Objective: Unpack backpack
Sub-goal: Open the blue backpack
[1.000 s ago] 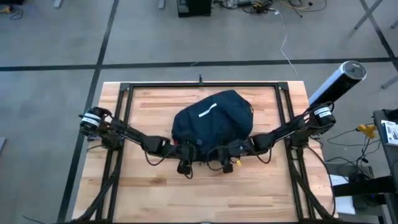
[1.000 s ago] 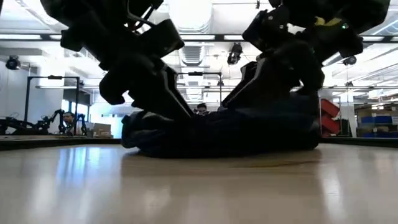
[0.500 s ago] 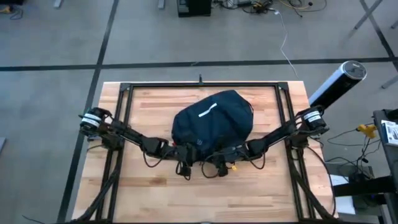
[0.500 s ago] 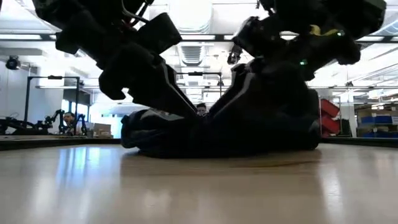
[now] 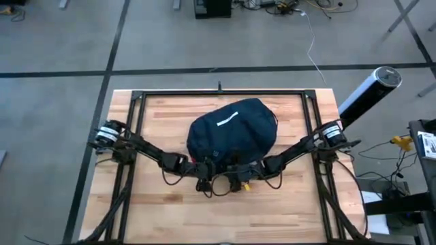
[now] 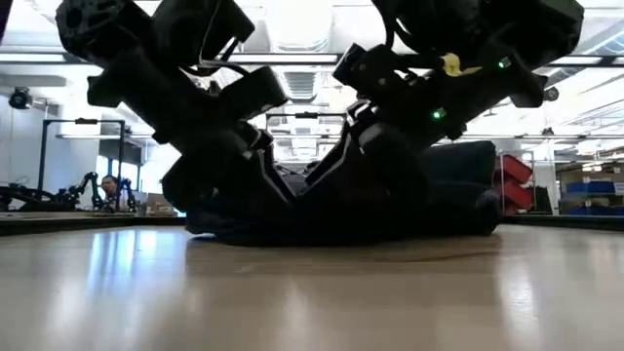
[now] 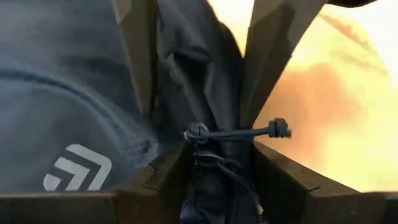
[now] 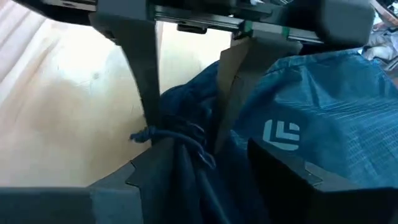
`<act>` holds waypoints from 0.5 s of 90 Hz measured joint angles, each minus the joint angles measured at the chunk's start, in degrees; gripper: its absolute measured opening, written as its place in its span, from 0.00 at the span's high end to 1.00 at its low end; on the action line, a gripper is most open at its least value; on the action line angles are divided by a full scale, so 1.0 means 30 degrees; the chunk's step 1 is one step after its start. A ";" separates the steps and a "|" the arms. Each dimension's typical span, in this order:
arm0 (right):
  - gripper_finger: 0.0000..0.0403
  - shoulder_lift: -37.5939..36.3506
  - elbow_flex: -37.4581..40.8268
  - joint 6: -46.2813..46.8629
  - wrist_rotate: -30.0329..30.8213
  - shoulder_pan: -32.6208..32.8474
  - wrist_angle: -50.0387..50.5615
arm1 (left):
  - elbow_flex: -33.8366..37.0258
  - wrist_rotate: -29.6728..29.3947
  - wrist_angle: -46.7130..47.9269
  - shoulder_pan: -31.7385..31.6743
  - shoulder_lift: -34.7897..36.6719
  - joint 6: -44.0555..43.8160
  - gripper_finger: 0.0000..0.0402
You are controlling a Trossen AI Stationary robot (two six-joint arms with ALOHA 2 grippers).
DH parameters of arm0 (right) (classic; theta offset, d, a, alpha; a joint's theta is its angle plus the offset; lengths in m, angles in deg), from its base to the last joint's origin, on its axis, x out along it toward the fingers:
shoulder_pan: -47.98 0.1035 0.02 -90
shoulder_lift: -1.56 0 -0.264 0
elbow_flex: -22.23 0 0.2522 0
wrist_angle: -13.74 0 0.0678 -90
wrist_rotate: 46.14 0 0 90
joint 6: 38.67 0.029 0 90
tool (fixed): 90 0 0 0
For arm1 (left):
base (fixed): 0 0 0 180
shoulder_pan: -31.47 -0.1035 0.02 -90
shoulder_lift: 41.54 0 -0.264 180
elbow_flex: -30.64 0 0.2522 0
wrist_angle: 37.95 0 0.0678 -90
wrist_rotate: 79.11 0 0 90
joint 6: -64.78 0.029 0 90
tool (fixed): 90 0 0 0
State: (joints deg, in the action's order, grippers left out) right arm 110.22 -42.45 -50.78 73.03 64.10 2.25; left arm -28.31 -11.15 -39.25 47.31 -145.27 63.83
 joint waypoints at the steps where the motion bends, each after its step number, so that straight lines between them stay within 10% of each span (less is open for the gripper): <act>1: 0.53 0.0000 -0.0023 -0.0039 0.0000 0.0000 0.0027 | -0.0001 0.0000 0.0063 0.0000 0.0043 -0.0007 0.61; 45: 0.63 -0.0007 -0.0655 -0.0988 -0.0357 -0.0007 0.0310 | 0.0763 0.0007 0.2836 0.0530 0.3075 -0.1312 0.61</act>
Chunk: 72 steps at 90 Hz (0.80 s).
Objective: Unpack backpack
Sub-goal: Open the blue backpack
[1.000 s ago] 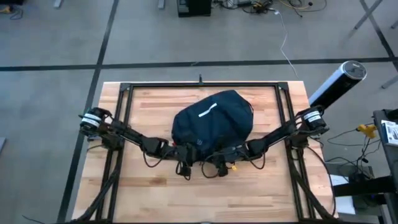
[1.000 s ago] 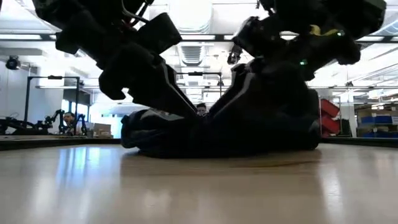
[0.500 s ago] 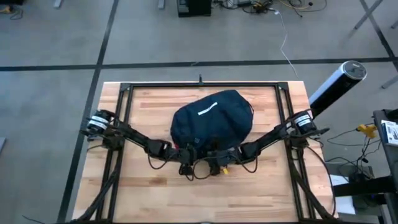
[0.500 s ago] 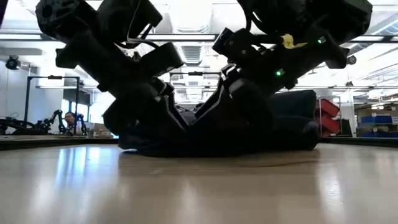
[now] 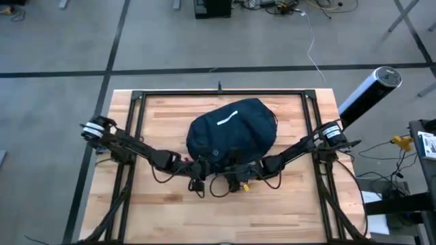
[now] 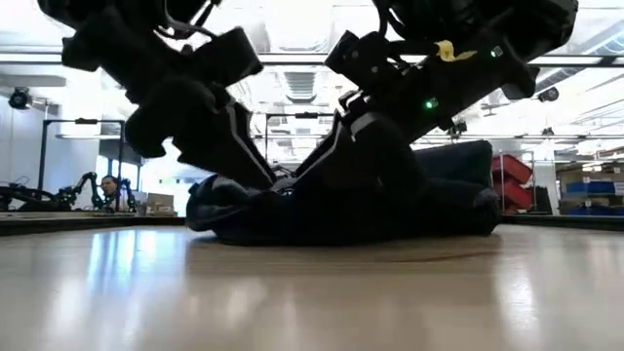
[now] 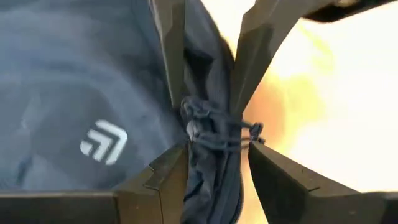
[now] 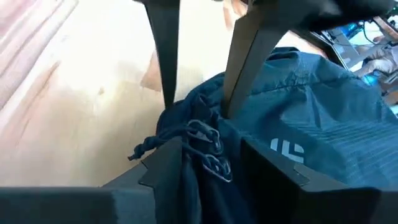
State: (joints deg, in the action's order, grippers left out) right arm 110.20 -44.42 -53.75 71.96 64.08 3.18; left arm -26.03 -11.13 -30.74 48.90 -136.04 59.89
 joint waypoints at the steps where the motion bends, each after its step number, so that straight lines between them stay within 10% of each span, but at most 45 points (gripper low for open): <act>1: 0.63 0.0000 0.0000 -0.0064 0.0004 0.0000 0.0019 | 0.0043 -0.0002 -0.0064 -0.0008 -0.0052 -0.0050 0.61; 72: 0.58 0.2708 -0.4028 -0.1254 -0.1986 -0.0372 0.5626 | 0.0981 -0.0131 -0.3982 -0.0130 -0.3131 -0.1595 0.61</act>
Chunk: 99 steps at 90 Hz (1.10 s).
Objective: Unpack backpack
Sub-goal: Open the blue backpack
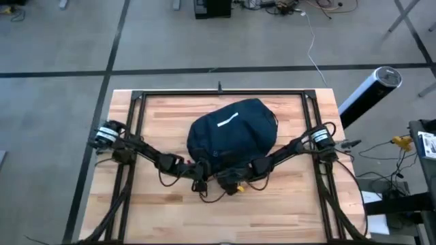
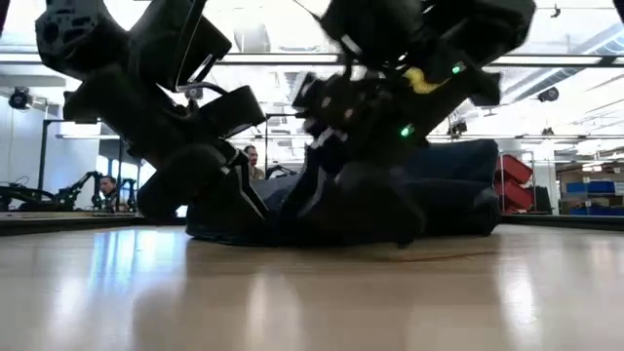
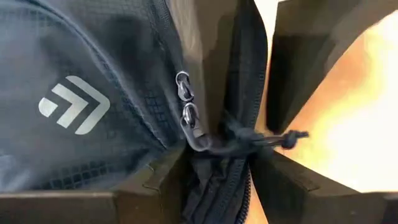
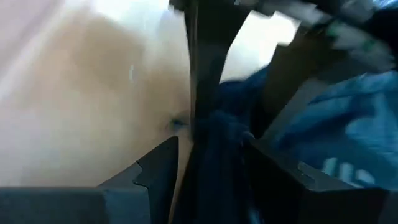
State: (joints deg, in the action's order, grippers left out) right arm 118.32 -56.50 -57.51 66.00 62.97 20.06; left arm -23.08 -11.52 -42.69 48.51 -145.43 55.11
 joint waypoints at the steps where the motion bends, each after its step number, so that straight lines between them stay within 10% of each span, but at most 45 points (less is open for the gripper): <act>1: 0.58 0.0044 -0.0112 0.0039 0.0017 -0.0003 0.0146 | 0.0000 0.0005 0.0005 0.0000 0.0000 -0.0019 0.61; 57: 0.98 -0.0194 -0.0795 0.0781 0.1119 -0.0036 0.0823 | 0.0080 0.0065 0.0029 0.0015 -0.0004 -0.0159 0.61; 99: 0.83 -0.0384 -0.0802 0.2971 -0.0649 -0.0321 0.0510 | 0.0095 0.0087 0.0021 0.0022 -0.0015 -0.0166 0.61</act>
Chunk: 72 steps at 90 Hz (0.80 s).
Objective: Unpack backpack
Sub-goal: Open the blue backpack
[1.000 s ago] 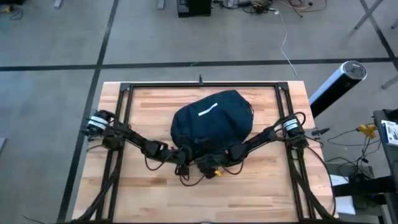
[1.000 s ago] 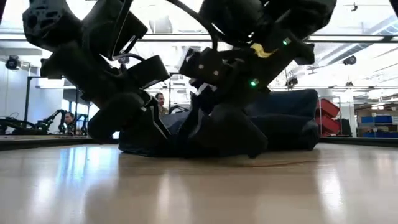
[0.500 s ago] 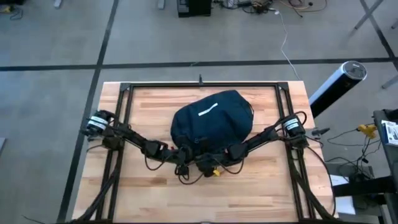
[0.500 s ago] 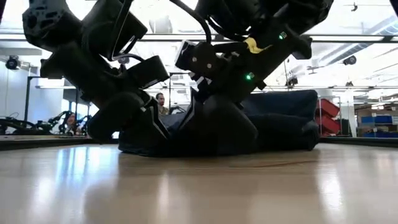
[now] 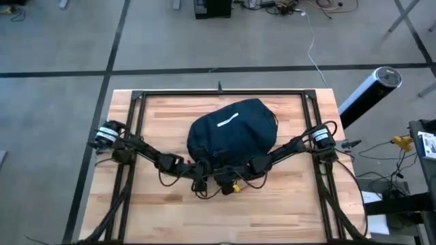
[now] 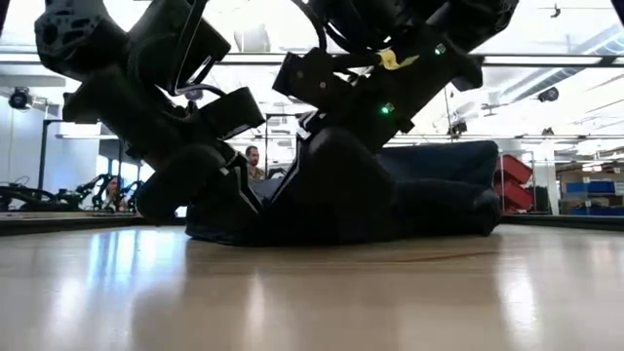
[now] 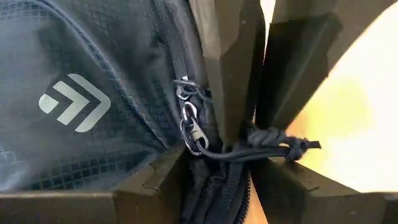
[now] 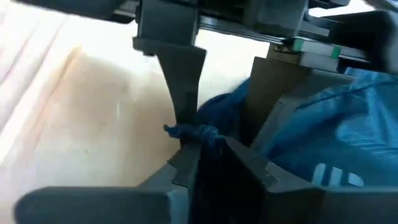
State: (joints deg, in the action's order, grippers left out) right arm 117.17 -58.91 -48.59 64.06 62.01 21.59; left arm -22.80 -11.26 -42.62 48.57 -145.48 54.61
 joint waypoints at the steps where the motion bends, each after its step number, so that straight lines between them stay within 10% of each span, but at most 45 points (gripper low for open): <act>1: 0.83 0.0000 0.0000 0.0038 -0.0024 0.0000 -0.0014 | 0.0000 0.0000 -0.0001 0.0000 -0.0001 0.0000 0.61; 22: 0.77 0.0000 0.0000 0.0694 -0.0068 -0.0305 -0.0866 | 0.0015 0.0000 -0.0102 0.0000 -0.0007 0.0000 0.61; 72: 1.00 -0.1198 0.0001 0.0666 0.3441 0.0424 0.0910 | 0.0036 0.0015 -0.0123 0.0000 -0.0014 -0.0295 0.61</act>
State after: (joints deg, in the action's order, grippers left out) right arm 113.58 -58.90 -46.60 74.38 63.28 24.32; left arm -22.69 -11.21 -42.99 48.57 -145.52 53.73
